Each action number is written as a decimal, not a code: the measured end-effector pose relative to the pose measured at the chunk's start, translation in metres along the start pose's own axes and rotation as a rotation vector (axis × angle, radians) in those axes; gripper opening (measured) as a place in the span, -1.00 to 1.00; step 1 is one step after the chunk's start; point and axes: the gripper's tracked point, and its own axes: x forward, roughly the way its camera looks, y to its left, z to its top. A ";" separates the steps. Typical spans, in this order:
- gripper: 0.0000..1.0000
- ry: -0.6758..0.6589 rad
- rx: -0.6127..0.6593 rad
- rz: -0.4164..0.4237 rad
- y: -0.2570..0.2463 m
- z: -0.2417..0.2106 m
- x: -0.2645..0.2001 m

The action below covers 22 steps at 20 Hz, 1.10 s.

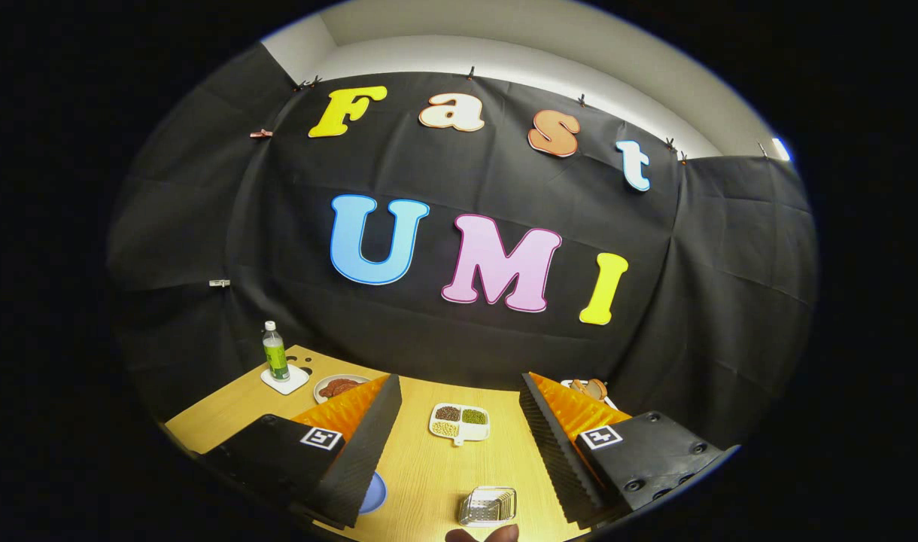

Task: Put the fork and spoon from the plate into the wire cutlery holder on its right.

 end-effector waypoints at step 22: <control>0.96 0.546 0.066 0.437 0.131 -0.141 -0.030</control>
